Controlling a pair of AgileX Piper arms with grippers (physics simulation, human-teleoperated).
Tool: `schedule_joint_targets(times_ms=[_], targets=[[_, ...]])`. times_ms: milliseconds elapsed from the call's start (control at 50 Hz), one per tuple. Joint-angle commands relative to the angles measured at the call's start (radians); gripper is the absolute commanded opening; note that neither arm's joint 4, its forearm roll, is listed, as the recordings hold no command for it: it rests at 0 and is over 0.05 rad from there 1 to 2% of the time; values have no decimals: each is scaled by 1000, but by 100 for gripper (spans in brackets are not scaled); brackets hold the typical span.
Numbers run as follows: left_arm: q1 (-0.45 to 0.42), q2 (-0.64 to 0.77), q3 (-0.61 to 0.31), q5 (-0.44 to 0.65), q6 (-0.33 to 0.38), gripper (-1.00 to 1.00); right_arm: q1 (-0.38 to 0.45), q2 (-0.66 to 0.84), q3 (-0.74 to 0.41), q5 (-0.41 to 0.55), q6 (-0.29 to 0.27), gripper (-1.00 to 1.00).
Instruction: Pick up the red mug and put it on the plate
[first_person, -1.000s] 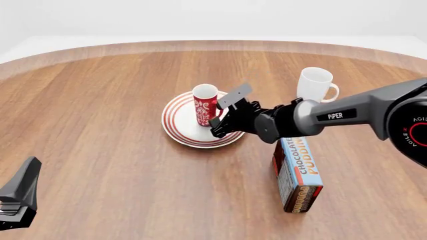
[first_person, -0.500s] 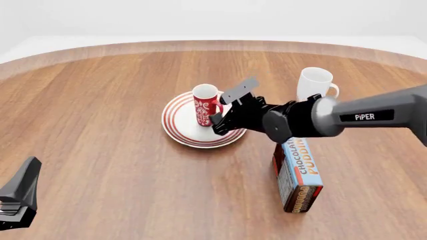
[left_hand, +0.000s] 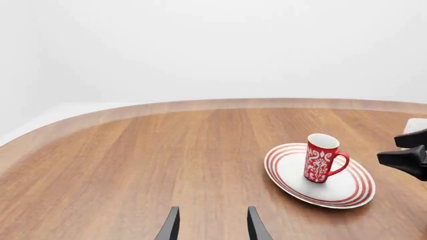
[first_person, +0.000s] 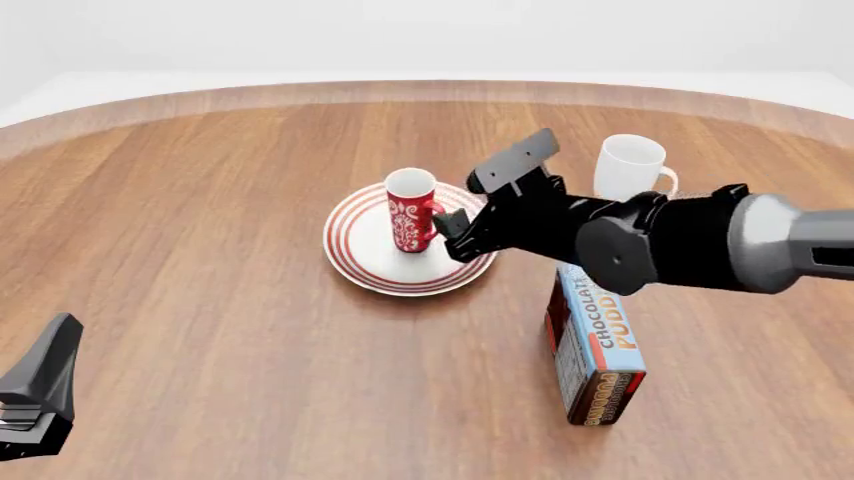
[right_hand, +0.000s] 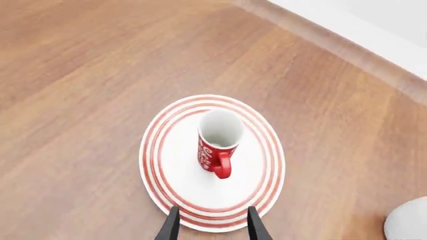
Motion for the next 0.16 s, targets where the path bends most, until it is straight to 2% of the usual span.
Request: schedule_joint_targets(times_ms=[20, 160], targets=[[0, 0, 0, 0, 0, 100, 23, -105, 24, 38, 8, 100], [0, 0, 0, 0, 0, 100, 34, -157, 40, 54, 14, 100]])
